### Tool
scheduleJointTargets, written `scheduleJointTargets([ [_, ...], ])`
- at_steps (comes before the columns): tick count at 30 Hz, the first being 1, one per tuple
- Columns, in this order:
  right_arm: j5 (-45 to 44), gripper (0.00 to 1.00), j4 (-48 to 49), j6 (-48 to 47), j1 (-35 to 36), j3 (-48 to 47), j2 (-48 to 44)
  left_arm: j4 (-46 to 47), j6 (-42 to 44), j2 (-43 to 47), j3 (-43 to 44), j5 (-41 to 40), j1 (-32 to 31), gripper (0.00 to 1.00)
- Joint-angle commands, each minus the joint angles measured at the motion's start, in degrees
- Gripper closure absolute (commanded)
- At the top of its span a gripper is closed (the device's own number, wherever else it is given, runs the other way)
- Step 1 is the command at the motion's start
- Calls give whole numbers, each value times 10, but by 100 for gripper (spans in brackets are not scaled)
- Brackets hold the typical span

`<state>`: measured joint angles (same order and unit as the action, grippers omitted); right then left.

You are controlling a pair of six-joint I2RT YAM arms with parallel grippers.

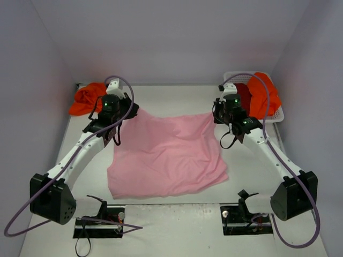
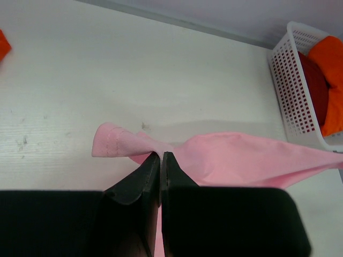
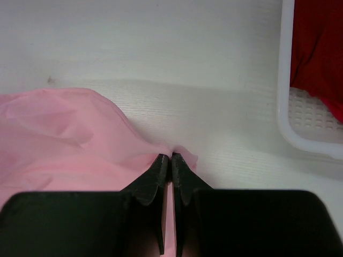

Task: Fold and stack the t-shirts
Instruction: Fold the tshirt

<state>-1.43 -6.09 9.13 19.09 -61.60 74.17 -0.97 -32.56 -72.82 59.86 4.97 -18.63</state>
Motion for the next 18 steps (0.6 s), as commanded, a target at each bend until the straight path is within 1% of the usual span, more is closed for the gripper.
scheduleJointTargets([
  [1, -30, 100, 56, -7, -5, -25, 14, 69, 9, -21, 54, -13, 4, 100],
  [2, -31, 100, 76, -8, -5, -23, 17, 74, 12, -38, 56, -13, 4, 100],
  [9, -53, 100, 113, -17, -5, -24, 67, 127, 1, -115, 63, 2, 34, 100],
  [11, -58, 100, 122, -24, -5, -40, 91, 136, 1, -151, 75, 5, 40, 100],
  [18, -60, 100, 138, -31, -15, -89, 153, 146, 13, -207, 125, 9, 56, 100],
])
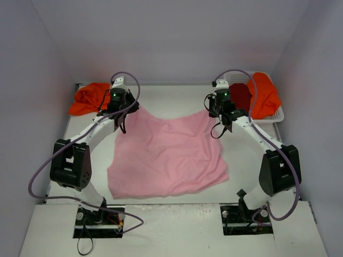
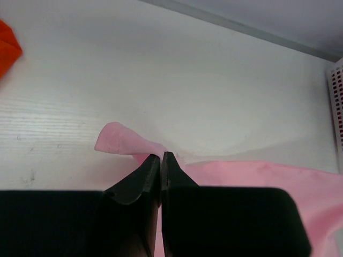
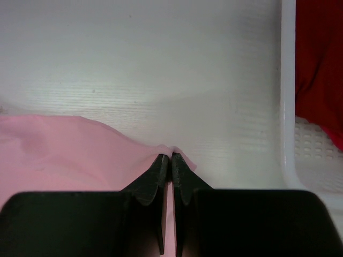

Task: Fold and stack the t-shirts
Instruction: Fold the tshirt

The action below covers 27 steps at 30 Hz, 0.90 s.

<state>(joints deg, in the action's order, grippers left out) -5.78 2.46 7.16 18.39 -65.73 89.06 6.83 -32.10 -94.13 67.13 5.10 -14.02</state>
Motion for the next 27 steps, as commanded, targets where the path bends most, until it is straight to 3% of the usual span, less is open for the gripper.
scheduleJointTargets([
  [1, -13, 100, 54, -13, -12, -54, 19, 71, 7, 0, 57, 11, 14, 100],
  [16, -3, 100, 67, -36, -24, -167, 132, 81, 12, -98, 164, 42, 59, 100],
  [27, 9, 100, 69, -28, -22, -103, 76, 109, 10, -15, 73, 52, 59, 100],
])
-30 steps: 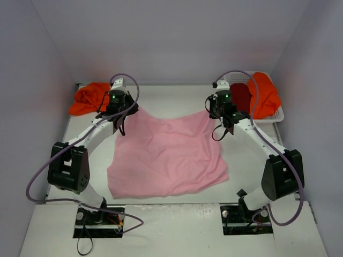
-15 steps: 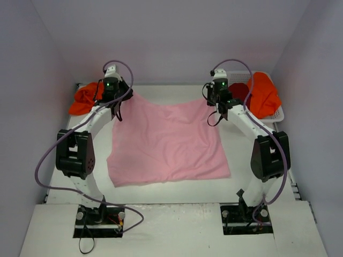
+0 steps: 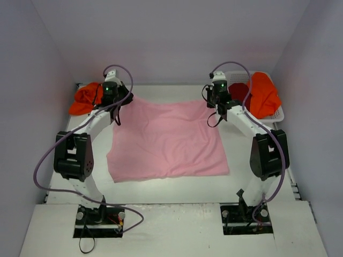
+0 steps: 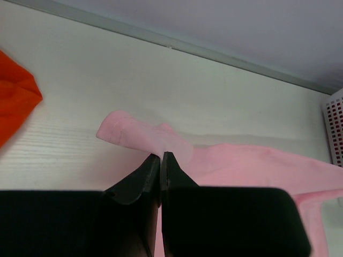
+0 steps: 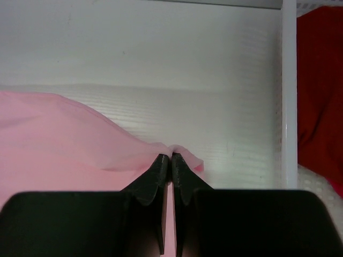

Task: Fold and stack the t-shirts
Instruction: Fold the tshirt

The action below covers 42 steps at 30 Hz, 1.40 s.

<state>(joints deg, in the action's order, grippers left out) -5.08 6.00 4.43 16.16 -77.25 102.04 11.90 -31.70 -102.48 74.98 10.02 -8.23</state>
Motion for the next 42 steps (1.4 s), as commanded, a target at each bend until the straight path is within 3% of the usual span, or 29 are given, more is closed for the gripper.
scheduleJointTargets([
  [1, 2, 100, 34, 0, 0, 17, -58, 59, 6, 75, -11, 4, 1, 100],
  [31, 17, 100, 8, 30, 16, 147, -215, 23, -4, 275, -193, -34, -6, 100],
  [42, -12, 100, -7, 45, 57, 196, -257, 10, -15, 326, -243, -43, -10, 100],
])
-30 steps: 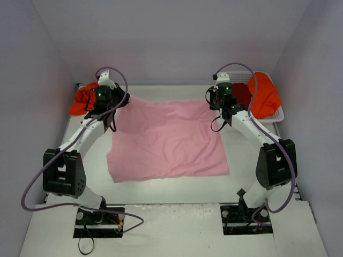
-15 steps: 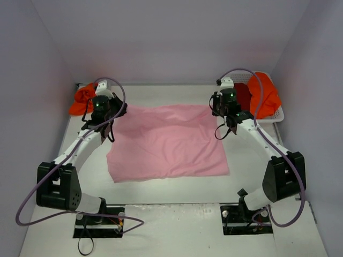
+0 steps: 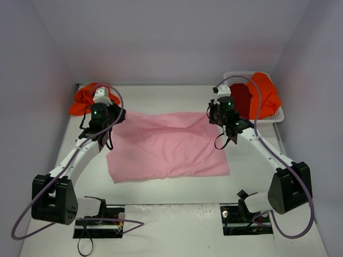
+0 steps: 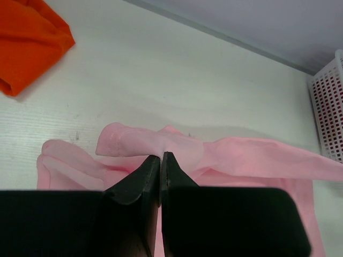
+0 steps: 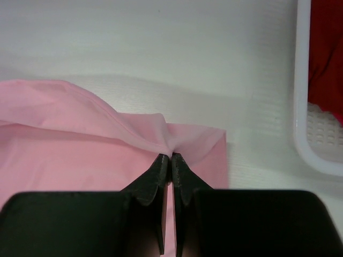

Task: Fold and stack the t-shirts
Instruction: Fold the tshirt

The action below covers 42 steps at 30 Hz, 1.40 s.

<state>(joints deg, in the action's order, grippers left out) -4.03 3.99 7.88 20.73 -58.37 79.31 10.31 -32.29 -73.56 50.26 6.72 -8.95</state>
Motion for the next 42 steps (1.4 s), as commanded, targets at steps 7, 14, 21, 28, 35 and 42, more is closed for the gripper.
scheduleJointTargets([
  [7, -44, 100, 2, 24, 38, 47, -68, 2, -18, 79, -28, -17, -3, 100],
  [14, -61, 100, -28, 49, 58, 86, -135, -25, -31, 138, -74, -20, -15, 100],
  [21, -82, 100, -55, 71, 74, 108, -162, -42, -31, 170, -94, -36, -32, 100],
  [28, -86, 100, -76, 93, 85, 121, -177, -61, -32, 184, -97, -58, -58, 100],
  [35, -94, 100, -102, 122, 102, 129, -202, -80, -45, 211, -104, -82, -67, 100],
  [42, -120, 100, -130, 148, 120, 130, -197, -102, -64, 227, -109, -96, -74, 100],
])
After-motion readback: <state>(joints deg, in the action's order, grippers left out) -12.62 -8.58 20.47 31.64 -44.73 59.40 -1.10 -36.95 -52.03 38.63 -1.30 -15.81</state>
